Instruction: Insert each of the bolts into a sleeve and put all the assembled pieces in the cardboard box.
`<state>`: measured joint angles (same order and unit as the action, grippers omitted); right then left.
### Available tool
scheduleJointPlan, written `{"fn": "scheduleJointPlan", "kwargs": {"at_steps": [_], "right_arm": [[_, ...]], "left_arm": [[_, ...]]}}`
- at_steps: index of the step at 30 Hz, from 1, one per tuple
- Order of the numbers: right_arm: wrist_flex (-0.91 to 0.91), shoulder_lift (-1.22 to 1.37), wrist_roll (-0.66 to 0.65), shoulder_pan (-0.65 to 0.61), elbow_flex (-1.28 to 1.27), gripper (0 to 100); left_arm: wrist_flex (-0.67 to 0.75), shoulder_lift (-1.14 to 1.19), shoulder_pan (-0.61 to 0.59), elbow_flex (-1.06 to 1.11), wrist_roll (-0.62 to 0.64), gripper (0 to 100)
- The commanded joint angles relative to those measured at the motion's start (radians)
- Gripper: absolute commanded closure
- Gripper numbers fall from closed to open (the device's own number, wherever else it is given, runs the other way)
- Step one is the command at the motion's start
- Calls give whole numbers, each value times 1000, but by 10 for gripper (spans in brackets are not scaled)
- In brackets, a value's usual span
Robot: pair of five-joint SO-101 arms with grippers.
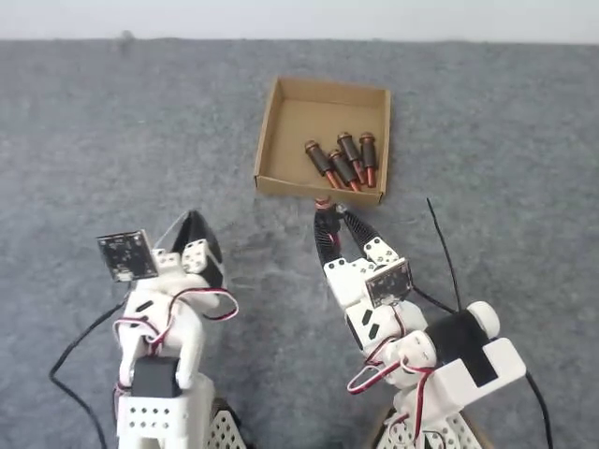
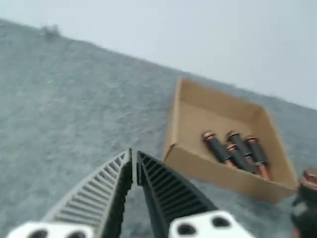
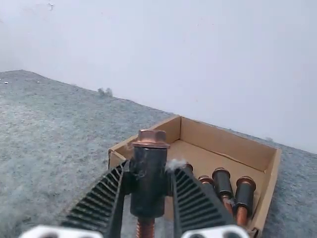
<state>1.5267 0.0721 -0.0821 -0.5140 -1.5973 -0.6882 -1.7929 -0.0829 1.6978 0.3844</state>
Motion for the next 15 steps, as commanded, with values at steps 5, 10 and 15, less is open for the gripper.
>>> {"fn": "scheduleJointPlan", "kwargs": {"at_steps": [5, 10, 15], "right_arm": [[-160, -101, -15, 45, 38, 993], [-398, -285, -14, 133, 38, 993], [-760, -489, -17, 148, 38, 993]], "left_arm": [[-215, 2, -106, -12, -186, 989], [-391, 2, -118, -12, -305, 989], [-408, 5, -123, -12, -385, 989]]}}
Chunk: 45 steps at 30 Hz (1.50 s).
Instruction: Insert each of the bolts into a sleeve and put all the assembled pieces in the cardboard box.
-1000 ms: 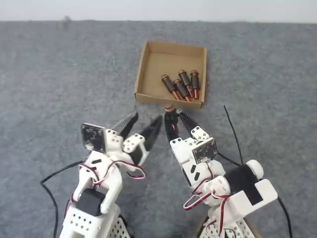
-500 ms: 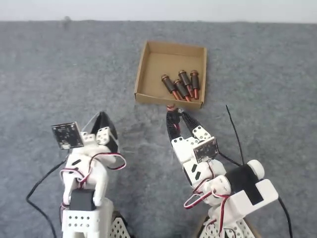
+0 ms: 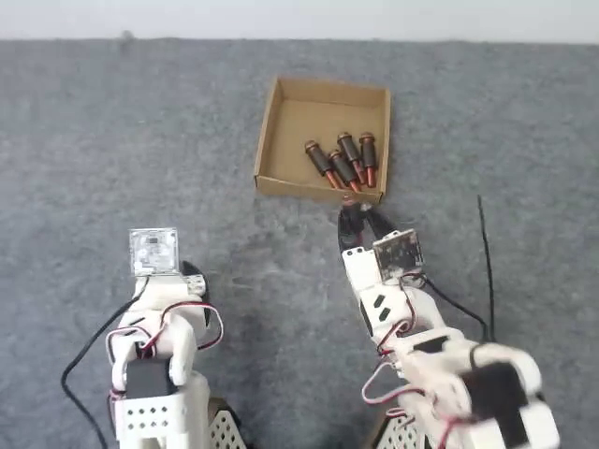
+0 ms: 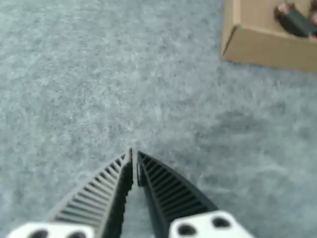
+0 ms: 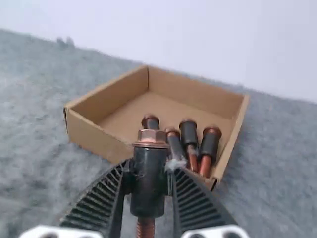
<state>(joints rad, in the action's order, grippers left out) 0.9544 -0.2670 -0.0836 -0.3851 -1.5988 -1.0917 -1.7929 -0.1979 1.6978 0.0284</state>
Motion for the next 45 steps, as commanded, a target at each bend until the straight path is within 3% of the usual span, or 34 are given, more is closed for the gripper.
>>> {"fn": "scheduleJointPlan", "kwargs": {"at_steps": [1, 9, 15, 18, 28, 39, 45], "right_arm": [[-262, -191, -15, 19, 40, 993], [-774, -552, -15, 19, 72, 993], [-1227, -763, -11, 21, 239, 993], [-1356, -789, -11, 21, 336, 993], [-1541, -619, -18, 68, 701, 993], [-1770, -151, -11, 122, 1208, 993], [-1797, 58, -9, 114, 1372, 993]], "left_arm": [[-6, 5, -8, -12, -29, 989], [-8, 6, -11, -12, -31, 989], [-8, 8, -11, -12, -31, 989], [-8, 8, -29, -12, -31, 989], [-9, 8, -72, -12, -31, 989], [-9, 8, -74, -12, -31, 989], [-9, 8, -75, -12, -31, 989]]}}
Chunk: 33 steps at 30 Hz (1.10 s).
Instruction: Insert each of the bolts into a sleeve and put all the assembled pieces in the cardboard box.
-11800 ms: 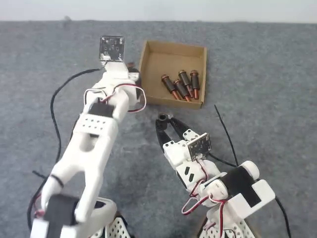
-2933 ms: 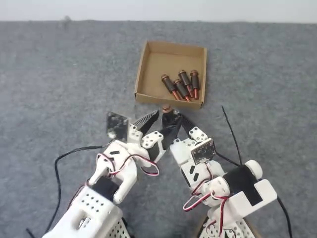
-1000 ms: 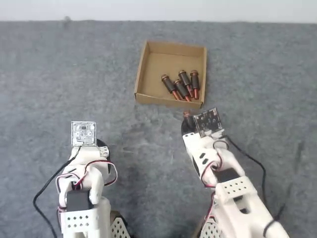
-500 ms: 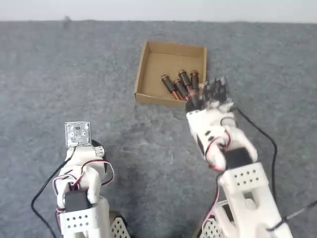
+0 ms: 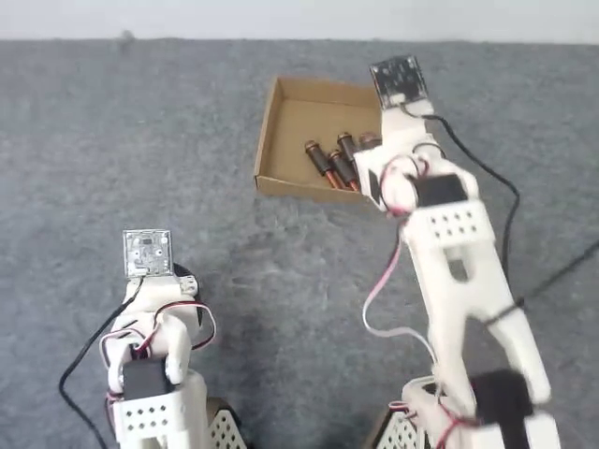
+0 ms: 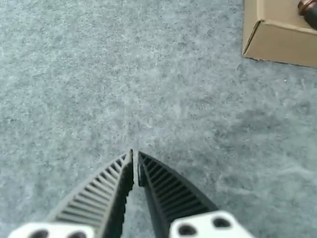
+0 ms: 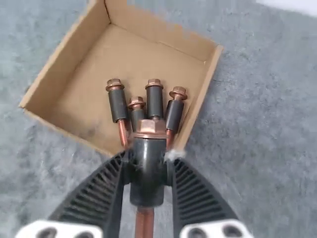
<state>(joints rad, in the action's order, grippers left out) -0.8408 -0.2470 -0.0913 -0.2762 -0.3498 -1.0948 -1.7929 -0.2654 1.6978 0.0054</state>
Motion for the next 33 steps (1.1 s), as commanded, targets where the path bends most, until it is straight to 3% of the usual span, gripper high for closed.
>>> {"fn": "scheduleJointPlan", "kwargs": {"at_steps": [1, 15, 21, 27, 33], "right_arm": [[1, 68, -2, 5, 143, 993], [4, 532, 2, 12, 485, 992], [4, 734, 98, 15, 683, 992], [4, 877, 107, 25, 818, 991], [-5, 924, 152, 51, 858, 884]], "left_arm": [[-6, 8, -8, -12, -8, 989], [-6, 8, -8, -12, -8, 989], [-6, 8, -8, -12, -8, 989], [-5, 8, -8, -12, -8, 989], [-3, 8, -8, -12, -9, 989]]}}
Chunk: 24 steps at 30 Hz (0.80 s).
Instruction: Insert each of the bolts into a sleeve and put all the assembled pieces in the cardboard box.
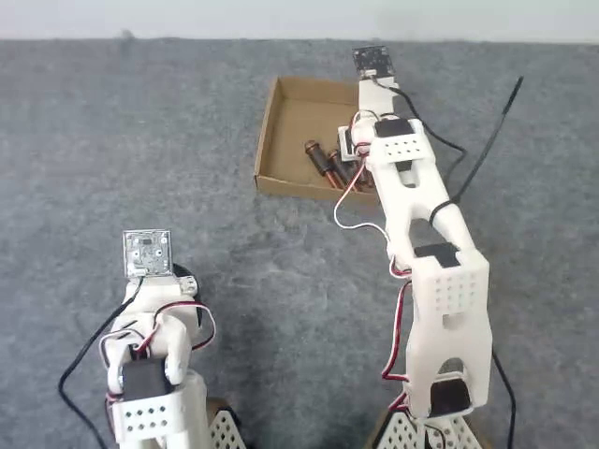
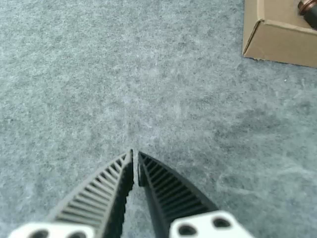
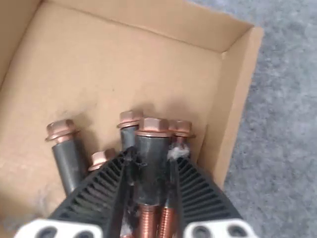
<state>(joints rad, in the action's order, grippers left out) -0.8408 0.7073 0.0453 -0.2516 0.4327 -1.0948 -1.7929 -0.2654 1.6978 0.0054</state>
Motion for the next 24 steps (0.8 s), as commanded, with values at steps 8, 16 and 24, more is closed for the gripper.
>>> {"fn": "scheduleJointPlan", "kwargs": {"at_steps": [8, 16, 24], "right_arm": [[-99, -51, -17, 18, 84, 998], [-358, -189, -17, -15, 84, 992], [-719, -348, -23, -12, 83, 992]], "left_arm": [[0, 8, -8, -12, -9, 989], [0, 8, -8, -12, -9, 989], [0, 8, -8, -12, -9, 989]]}}
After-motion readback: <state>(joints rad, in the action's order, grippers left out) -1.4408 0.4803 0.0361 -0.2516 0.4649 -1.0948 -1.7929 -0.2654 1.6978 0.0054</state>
